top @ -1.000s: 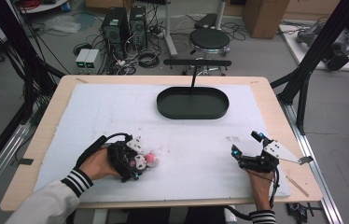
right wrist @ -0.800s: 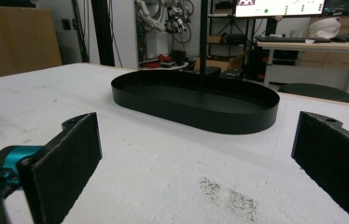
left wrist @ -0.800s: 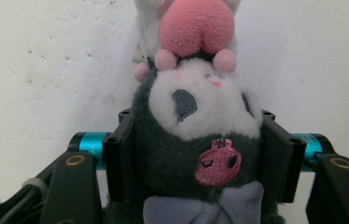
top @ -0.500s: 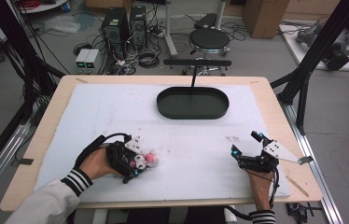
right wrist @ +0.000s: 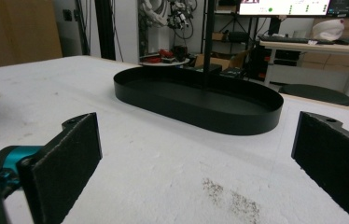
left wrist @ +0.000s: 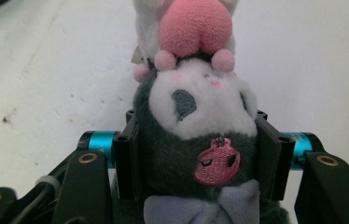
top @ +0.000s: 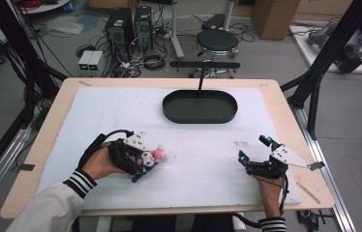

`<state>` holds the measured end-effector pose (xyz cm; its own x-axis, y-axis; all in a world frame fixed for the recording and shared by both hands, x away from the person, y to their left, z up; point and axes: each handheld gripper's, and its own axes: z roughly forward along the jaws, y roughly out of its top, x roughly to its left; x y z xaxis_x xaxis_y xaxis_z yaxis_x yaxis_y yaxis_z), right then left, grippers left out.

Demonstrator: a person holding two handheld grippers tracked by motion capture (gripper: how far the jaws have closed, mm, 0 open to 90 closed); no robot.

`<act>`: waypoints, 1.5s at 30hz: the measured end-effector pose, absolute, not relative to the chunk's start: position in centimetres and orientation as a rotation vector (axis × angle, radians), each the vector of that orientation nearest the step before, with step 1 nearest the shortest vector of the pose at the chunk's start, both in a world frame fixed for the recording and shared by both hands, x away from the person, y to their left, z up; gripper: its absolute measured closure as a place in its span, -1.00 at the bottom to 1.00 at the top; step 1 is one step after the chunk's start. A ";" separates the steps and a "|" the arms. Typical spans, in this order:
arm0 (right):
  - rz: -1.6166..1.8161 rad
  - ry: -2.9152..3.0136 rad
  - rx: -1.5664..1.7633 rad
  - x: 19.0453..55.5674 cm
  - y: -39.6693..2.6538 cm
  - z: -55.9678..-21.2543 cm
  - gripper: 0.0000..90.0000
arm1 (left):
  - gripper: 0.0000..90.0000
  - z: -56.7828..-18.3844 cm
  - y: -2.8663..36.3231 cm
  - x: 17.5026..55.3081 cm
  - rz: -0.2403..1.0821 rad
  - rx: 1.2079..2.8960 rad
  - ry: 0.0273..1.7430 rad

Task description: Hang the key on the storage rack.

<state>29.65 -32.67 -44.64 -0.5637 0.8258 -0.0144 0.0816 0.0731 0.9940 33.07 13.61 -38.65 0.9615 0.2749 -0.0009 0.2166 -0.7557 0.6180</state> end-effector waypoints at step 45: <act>1.590 2.501 0.186 34.3 -22.2 -32.9 -0.99 | 0.00 -32.5 9.1 35.7 0.055 2.364 0.055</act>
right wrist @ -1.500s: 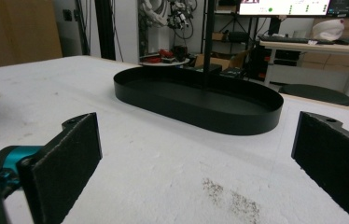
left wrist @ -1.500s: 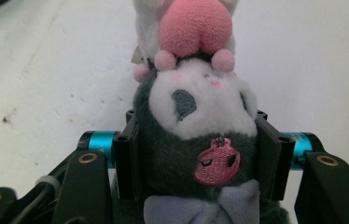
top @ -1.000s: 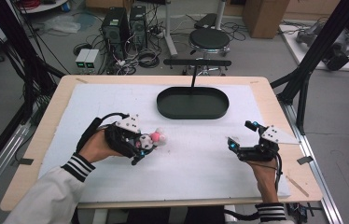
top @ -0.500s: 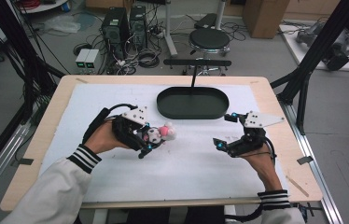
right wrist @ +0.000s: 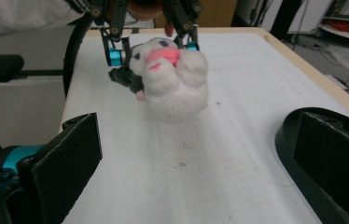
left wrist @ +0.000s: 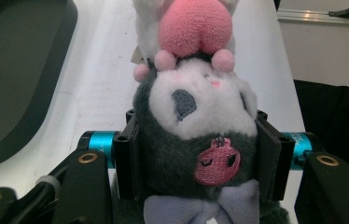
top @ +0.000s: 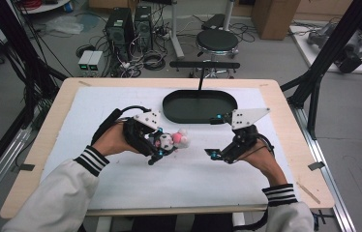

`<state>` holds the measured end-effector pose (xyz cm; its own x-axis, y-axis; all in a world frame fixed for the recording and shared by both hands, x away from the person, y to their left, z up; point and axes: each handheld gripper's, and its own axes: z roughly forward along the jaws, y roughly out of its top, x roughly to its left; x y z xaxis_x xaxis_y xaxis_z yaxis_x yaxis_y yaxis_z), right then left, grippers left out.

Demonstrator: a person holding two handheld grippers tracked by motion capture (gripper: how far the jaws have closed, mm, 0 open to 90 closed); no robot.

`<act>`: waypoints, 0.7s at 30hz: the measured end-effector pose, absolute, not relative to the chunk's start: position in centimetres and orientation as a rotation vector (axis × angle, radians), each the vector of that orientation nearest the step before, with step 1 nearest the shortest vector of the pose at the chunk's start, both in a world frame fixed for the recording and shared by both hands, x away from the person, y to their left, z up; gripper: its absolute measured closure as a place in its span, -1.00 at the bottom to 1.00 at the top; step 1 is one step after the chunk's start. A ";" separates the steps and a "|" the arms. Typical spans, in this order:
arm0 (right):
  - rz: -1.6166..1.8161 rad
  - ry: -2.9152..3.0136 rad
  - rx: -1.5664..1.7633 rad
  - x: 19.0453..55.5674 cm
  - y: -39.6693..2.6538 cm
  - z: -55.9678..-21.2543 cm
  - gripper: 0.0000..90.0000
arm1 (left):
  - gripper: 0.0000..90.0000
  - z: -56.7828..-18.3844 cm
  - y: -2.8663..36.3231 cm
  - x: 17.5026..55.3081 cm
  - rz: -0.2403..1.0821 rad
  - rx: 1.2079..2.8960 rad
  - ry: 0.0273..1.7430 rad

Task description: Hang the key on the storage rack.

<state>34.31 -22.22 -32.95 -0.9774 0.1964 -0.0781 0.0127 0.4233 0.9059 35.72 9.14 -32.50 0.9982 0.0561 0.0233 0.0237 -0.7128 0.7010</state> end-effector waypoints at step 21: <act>1.376 2.711 -0.042 35.8 -15.8 -33.4 -0.90 | 0.00 -32.9 8.8 35.7 0.020 2.399 0.012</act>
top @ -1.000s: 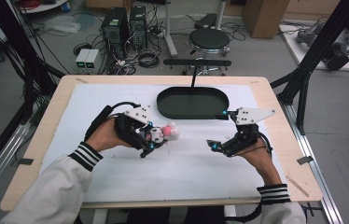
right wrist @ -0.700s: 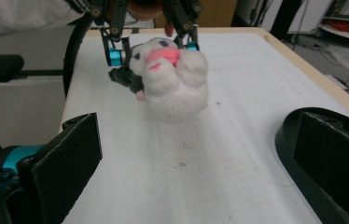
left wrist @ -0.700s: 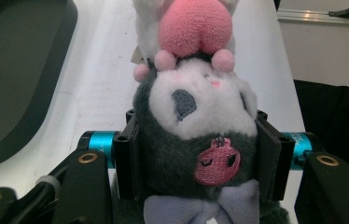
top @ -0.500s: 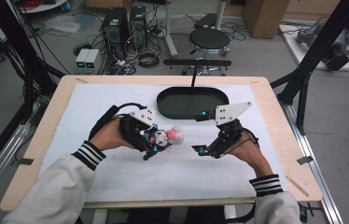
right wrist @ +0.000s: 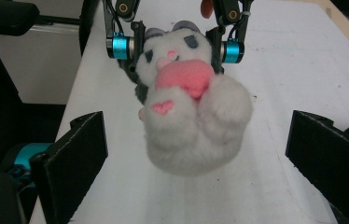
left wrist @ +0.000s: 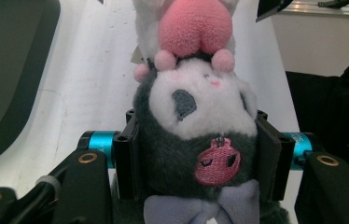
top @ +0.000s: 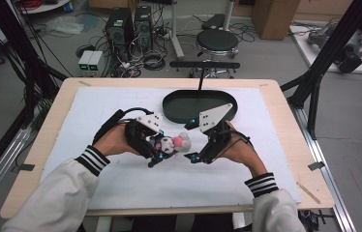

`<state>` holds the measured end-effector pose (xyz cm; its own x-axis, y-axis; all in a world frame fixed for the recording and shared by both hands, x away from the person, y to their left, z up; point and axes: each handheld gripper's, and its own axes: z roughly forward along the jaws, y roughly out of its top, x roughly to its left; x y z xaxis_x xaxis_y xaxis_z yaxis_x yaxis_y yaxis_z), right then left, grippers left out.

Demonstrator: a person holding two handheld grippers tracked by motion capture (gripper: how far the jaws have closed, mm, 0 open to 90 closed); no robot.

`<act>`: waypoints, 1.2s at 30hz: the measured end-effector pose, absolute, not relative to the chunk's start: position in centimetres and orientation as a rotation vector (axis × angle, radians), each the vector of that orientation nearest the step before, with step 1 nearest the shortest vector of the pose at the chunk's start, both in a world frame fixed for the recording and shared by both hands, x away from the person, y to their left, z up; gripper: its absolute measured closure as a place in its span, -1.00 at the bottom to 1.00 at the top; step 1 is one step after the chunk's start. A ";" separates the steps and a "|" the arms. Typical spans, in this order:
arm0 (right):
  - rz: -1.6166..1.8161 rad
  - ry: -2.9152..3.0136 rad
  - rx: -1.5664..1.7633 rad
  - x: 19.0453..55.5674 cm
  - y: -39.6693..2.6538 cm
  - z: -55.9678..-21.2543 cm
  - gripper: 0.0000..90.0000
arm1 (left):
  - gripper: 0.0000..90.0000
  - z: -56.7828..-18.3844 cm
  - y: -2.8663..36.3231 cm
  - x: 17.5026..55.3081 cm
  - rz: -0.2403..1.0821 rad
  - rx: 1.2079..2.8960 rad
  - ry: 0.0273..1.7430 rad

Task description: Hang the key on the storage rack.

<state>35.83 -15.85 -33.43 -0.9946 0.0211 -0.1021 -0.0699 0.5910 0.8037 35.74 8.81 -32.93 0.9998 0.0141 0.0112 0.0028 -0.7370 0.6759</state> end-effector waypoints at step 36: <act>1.188 2.866 -0.158 35.9 -13.5 -34.1 0.19 | -0.16 -33.5 8.6 35.8 -0.014 2.384 -0.053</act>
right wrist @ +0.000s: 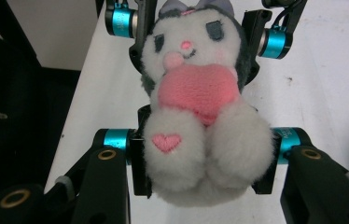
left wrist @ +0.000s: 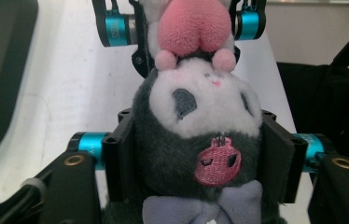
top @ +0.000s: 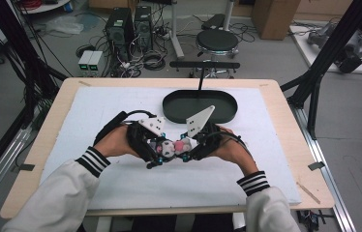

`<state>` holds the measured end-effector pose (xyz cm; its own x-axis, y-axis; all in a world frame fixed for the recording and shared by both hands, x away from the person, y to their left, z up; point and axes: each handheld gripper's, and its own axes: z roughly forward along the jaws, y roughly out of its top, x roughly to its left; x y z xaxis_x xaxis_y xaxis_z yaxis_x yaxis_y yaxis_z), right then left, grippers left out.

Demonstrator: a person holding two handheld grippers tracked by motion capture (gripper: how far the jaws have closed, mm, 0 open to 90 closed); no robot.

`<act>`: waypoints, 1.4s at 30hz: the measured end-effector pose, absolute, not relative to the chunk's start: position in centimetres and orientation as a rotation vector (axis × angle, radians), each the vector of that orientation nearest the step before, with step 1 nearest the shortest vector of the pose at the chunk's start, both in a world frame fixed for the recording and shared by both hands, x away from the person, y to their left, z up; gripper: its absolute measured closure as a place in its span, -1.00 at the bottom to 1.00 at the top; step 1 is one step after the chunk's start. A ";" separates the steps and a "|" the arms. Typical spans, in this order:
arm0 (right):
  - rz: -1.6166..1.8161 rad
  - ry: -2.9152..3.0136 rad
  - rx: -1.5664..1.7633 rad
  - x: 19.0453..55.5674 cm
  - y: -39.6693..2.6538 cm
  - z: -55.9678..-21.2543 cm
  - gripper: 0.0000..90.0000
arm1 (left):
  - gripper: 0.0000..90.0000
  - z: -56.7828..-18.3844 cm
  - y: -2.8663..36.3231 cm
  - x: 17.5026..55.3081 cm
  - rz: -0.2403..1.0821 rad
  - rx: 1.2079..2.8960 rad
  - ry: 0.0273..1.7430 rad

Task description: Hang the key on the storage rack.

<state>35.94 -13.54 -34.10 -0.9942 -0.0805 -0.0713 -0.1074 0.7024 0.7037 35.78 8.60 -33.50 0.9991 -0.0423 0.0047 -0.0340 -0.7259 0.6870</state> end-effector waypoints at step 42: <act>1.435 2.191 0.946 39.7 -25.7 -32.3 0.19 | -0.96 -40.1 26.6 28.0 0.556 1.605 0.612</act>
